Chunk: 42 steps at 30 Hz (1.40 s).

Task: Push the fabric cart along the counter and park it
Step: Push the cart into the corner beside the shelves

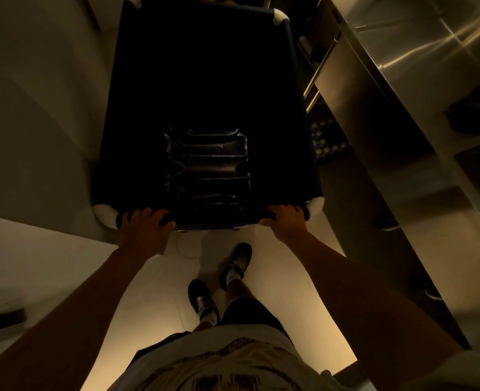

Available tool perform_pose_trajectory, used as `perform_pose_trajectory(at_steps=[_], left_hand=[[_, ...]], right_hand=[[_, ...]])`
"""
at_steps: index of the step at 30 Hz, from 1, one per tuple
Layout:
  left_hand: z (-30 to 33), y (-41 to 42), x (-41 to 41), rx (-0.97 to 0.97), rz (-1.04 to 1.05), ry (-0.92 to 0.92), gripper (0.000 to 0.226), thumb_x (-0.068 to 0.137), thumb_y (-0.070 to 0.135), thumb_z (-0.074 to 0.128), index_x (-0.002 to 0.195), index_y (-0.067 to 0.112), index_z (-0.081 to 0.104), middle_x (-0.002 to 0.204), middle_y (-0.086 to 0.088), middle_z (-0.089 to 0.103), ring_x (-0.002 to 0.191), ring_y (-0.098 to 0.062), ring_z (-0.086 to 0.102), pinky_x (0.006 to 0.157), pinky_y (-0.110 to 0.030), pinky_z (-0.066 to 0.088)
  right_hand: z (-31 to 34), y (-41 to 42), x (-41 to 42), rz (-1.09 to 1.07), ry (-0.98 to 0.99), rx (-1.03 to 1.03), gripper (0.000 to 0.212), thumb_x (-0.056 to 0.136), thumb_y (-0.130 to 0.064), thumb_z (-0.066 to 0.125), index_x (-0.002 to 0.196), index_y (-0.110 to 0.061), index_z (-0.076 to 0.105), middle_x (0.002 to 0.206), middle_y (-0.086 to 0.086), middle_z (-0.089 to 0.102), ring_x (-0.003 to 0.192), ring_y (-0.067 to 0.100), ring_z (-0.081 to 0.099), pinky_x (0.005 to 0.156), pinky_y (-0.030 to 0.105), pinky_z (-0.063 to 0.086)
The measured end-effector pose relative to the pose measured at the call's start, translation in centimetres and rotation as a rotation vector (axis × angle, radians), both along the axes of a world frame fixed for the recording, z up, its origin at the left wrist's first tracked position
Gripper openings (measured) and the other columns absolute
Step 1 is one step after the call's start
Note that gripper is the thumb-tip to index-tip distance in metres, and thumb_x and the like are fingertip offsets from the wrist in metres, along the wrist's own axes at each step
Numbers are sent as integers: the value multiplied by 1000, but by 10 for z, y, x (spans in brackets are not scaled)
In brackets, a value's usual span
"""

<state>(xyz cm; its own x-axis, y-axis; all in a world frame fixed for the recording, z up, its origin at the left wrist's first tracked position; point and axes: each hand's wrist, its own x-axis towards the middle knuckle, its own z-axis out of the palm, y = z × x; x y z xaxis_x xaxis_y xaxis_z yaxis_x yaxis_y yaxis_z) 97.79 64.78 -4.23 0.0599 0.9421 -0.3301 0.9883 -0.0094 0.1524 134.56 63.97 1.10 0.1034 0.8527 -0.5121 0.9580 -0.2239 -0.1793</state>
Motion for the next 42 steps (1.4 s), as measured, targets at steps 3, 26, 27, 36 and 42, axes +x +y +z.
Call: perform_pose_trajectory(at_steps=[3,26,27,36,42], left_hand=[[-1,-11,9,42,13,0,46,94,51,60,130,23,65,122,-18,68,116,-44,58,109,-60,34],[5,2,62,-12,217,53,47,100,49,49,139,25,57,129,-18,63,123,-43,53,114,-59,29],[5,4,64,-16,229,47,47,100,49,49,139,25,56,130,-17,63,123,-43,52,114,-59,28],[2,25,73,3,302,52,43,96,46,60,131,21,63,120,-21,67,116,-48,57,109,-62,32],[2,44,70,0,355,33,45,96,48,53,130,20,64,122,-22,66,117,-48,56,112,-63,28]], right_hand=[[1,10,6,16,-2,5,52,96,-54,63,142,-31,61,150,3,56,147,29,41,127,48,23],[-1,100,47,250,3,28,50,98,-49,62,145,-30,58,150,3,57,146,28,42,127,48,21],[-2,104,48,256,10,36,49,98,-49,62,144,-30,59,150,3,57,146,28,43,127,48,21],[-3,144,52,334,15,59,50,99,-49,62,145,-31,58,151,3,56,146,28,43,126,47,21],[-10,164,52,368,19,70,50,100,-52,58,144,-28,59,147,2,59,144,27,45,126,46,21]])
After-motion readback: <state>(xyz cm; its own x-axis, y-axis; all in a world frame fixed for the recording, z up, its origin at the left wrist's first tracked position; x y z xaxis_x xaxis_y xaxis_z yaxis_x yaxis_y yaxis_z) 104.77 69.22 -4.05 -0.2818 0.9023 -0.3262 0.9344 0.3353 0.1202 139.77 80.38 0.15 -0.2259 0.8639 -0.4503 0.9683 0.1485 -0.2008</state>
